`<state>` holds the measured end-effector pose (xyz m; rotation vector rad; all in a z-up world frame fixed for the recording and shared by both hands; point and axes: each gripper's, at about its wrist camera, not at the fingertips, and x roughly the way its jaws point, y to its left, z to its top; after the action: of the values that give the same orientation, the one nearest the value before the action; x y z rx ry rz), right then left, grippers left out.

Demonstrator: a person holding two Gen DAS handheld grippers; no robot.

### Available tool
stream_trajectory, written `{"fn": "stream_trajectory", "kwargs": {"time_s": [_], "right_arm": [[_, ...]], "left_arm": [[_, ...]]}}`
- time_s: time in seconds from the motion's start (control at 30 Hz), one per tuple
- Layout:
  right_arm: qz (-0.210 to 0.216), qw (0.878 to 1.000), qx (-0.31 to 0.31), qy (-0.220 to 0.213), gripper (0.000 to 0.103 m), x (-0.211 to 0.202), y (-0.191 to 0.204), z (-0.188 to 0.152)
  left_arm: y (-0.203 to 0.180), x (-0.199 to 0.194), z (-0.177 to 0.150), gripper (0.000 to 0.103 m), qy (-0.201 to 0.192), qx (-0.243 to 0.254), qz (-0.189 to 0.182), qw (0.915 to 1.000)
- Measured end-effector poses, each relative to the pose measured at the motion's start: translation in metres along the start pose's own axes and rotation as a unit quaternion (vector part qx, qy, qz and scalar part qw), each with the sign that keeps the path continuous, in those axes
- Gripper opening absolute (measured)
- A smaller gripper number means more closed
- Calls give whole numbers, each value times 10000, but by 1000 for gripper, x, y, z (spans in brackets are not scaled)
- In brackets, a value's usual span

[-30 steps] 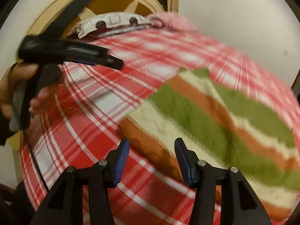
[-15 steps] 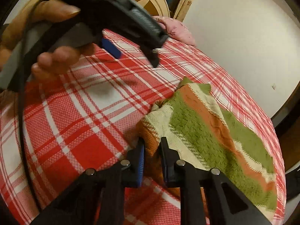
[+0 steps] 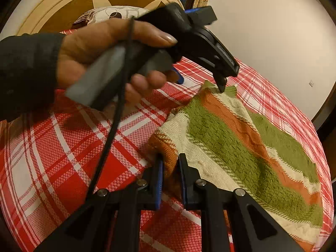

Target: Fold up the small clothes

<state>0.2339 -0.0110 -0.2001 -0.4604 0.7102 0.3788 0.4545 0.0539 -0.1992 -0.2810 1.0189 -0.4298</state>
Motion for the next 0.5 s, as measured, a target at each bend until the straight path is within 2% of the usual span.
{"fn": "stream_trajectory", "kwargs": {"time_s": [0.03, 0.07, 0.1, 0.13, 0.17, 0.2, 0.27, 0.4, 0.5], "right_arm": [[8, 10000, 22, -10, 14, 0, -1, 0], [12, 10000, 37, -30, 14, -1, -2, 1], [11, 10000, 41, -51, 14, -2, -3, 1], [12, 10000, 41, -69, 14, -3, -3, 2], [16, 10000, 41, -87, 14, -4, -4, 2], [18, 9999, 42, -100, 14, -6, -5, 2], [18, 9999, 63, -137, 11, -9, -7, 2], [-22, 9998, 143, -153, 10, -16, -17, 0], [1, 9988, 470, -108, 10, -17, -35, -2]], "left_arm": [[1, 0, 0, 85, 2, 9, -17, 10000], [0, 2, 2, 72, 10, 26, -58, 10000], [-1, 4, 2, 64, 34, 70, -127, 9999], [-2, 6, 2, 45, 99, 108, -183, 9997], [-3, 8, 2, 32, 145, 128, -197, 9996], [-4, 8, 1, 30, 168, 145, -216, 9995], [-4, 4, 2, 12, 105, 63, -285, 9995], [-3, -5, 6, 9, -45, -76, -349, 9994], [-6, -7, 7, 8, -61, -118, -315, 9994]]}}
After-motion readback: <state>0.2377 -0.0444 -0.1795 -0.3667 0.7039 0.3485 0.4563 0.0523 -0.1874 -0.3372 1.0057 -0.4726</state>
